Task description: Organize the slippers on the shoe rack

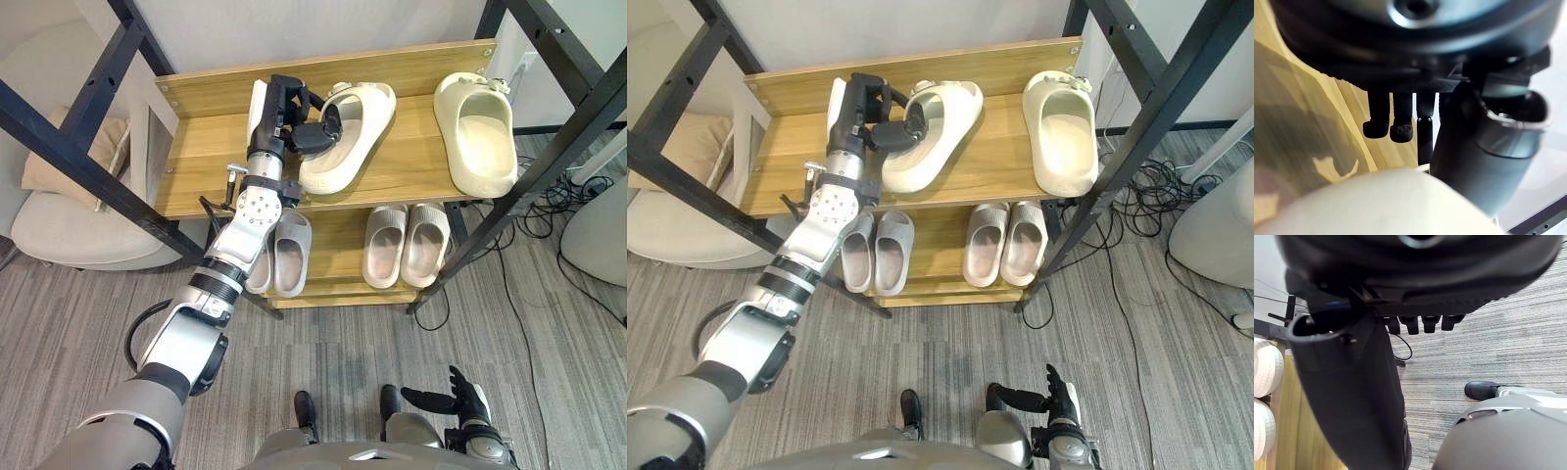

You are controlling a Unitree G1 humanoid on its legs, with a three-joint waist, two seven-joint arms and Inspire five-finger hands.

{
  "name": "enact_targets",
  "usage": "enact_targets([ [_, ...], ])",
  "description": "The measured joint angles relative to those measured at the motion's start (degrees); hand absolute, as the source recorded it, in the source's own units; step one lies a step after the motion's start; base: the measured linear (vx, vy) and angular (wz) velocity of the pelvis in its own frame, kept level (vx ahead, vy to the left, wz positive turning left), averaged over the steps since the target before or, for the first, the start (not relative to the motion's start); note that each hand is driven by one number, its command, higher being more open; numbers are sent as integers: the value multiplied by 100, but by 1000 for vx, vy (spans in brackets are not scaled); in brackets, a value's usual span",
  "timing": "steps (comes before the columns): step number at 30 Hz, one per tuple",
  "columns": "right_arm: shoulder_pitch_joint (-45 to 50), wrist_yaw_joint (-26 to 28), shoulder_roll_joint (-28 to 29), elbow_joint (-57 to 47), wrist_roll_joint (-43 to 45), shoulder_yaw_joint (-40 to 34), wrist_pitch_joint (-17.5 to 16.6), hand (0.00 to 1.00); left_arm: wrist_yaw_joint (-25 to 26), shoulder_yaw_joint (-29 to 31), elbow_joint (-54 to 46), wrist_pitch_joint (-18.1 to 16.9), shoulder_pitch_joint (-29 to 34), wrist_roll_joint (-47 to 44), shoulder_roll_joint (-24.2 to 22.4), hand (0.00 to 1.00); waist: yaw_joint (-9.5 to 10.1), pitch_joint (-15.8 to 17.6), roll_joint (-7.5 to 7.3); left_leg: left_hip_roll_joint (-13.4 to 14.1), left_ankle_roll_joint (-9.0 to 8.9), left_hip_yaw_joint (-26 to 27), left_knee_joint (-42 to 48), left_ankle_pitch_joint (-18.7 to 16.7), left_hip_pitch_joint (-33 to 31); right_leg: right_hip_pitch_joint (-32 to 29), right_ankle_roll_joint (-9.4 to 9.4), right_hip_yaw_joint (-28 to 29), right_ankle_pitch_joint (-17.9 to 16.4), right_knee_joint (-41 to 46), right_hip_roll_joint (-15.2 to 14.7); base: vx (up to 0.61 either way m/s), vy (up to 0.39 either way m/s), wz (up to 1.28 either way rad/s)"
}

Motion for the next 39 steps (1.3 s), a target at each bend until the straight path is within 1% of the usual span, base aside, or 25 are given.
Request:
enact_targets([
  [5,0,-13,-1,0,1,33,-2,100,73,-114,-1,-13,0,-105,-62,0,-5,16,-23,13,-3,-9,0,5,-1,1,0,-10,0,9,-1,0,0,0],
  [6,0,-13,1,0,2,37,-3,100,81,-114,-1,-14,0,-106,-139,100,-8,27,-39,16,-2,-12,0,5,0,1,1,-13,-1,13,-6,0,0,0],
  [18,-2,-15,26,-5,4,50,-16,100,161,-165,-4,-28,1,-203,-397,100,-82,97,-149,23,-2,-8,0,5,-2,0,4,-14,0,16,-7,0,0,0],
  [27,-3,-16,42,-8,5,50,-17,100,150,-218,-4,-28,1,-352,-450,100,-156,99,-153,26,-4,-3,0,7,1,3,24,-12,13,16,-9,0,0,0],
  [39,-3,-17,44,-8,5,50,-16,100,134,-219,-4,-28,2,-545,-454,100,-159,97,-156,21,6,-18,0,35,11,14,34,-26,21,44,-20,0,0,0],
])
